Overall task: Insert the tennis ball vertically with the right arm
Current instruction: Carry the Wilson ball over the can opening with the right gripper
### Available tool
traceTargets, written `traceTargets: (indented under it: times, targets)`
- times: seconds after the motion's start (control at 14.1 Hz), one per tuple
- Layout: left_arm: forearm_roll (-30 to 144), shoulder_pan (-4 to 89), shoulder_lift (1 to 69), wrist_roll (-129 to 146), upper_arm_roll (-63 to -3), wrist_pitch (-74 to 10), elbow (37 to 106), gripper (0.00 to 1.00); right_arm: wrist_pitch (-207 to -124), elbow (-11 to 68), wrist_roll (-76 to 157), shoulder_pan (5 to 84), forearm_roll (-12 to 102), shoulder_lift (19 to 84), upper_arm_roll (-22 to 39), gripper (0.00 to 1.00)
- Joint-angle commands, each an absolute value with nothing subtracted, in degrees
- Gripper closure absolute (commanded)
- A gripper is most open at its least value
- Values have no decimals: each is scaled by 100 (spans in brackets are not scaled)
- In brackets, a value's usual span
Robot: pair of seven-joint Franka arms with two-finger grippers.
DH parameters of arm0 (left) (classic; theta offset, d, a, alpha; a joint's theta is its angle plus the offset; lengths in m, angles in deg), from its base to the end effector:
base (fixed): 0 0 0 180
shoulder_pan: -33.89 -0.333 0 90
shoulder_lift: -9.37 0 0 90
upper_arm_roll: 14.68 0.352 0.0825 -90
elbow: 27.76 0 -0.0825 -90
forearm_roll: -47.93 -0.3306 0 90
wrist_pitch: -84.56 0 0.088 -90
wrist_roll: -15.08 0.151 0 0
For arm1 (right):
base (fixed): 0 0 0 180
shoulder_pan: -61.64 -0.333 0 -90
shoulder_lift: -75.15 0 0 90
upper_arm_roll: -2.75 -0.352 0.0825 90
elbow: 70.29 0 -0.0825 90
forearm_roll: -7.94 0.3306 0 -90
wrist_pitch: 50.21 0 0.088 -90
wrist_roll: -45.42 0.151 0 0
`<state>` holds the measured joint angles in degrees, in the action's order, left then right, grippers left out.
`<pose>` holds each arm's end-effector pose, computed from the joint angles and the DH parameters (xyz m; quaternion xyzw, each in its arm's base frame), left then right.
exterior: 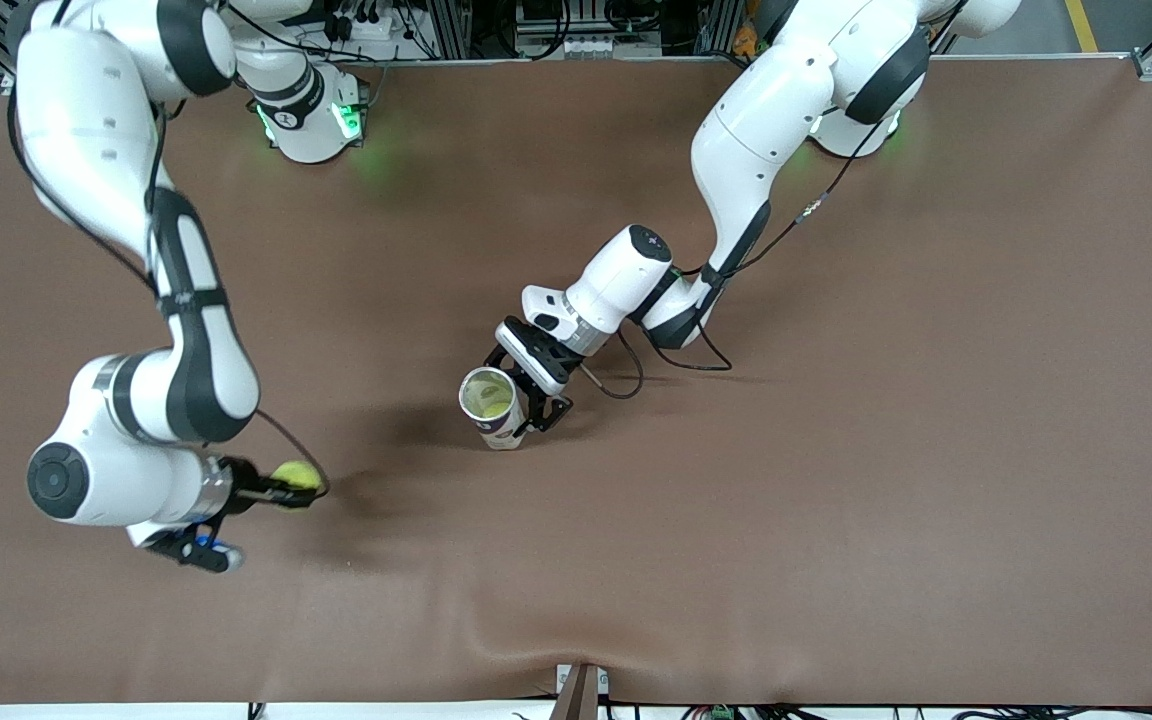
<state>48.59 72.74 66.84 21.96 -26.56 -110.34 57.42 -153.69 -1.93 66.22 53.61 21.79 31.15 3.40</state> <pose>0.5374 -0.5679 0.2262 0.8207 -0.3525 0.3919 0.2204 0.6959 0.1228 0.3198 -0.9793 0.1513 0.1015 0.0887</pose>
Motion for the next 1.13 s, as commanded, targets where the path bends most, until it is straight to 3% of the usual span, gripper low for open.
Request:
traceTargets:
  times: [0.0, 0.28, 0.85, 1.06]
  targets:
    - [4907, 7300, 6685, 2246, -2655, -11135, 5714, 16, -14822, -7, 7632, 5268, 2708, 3638, 91, 62]
    - [4907, 7300, 6685, 2246, -2655, -11135, 5705, 16, -14470, -7, 8872, 5031, 3105, 3850, -172, 61]
    - [4907, 7291, 6685, 2246, -2655, -11135, 5705, 16, -14777, 2, 9938, 4767, 4387, 3797, -226, 61]
    - [4916, 7300, 6694, 2246, -2655, -11170, 5705, 16, -15048, 19, 10018, 4574, 4397, 3780, -217, 60]
